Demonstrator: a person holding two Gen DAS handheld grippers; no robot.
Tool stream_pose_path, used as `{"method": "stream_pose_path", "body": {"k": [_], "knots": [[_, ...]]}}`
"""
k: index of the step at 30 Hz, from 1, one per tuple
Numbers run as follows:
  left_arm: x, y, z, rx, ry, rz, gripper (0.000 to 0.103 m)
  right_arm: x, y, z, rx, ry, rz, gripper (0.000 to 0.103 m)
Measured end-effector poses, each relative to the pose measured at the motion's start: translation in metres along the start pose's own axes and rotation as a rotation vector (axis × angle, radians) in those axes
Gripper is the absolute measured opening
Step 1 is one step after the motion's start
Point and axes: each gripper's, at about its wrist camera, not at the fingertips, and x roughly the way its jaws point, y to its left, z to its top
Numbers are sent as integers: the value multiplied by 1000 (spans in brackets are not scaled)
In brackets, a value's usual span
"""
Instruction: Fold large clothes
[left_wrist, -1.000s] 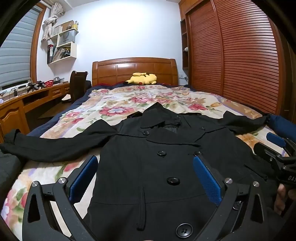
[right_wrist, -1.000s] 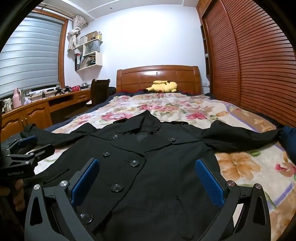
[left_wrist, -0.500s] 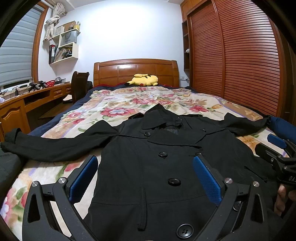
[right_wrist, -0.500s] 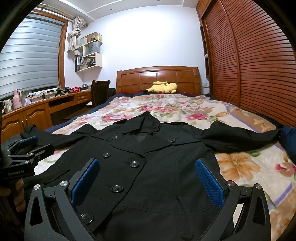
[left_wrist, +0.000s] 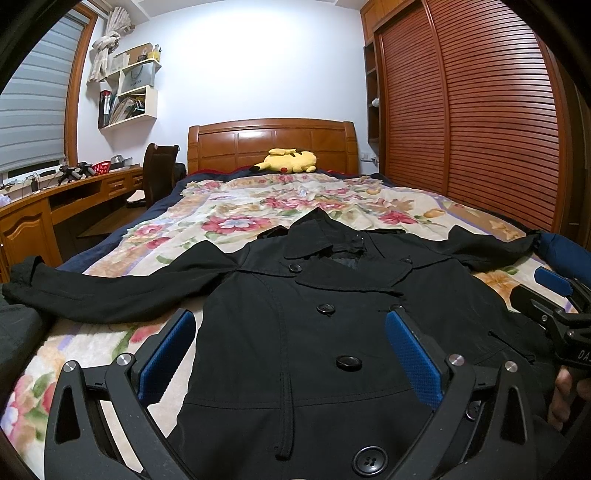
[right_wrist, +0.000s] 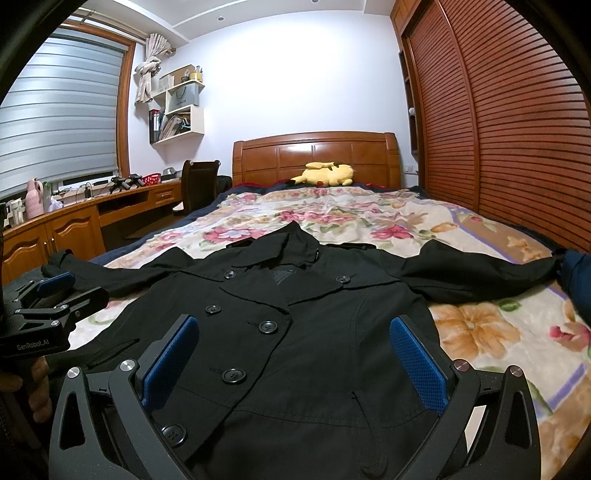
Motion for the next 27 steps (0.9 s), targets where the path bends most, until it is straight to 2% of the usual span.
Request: {"method": "stream_pose_path", "body": {"k": [27], "knots": [[-4,4,1,-1,-2,3,103,-1,0,0,3,0,1,103]]}}
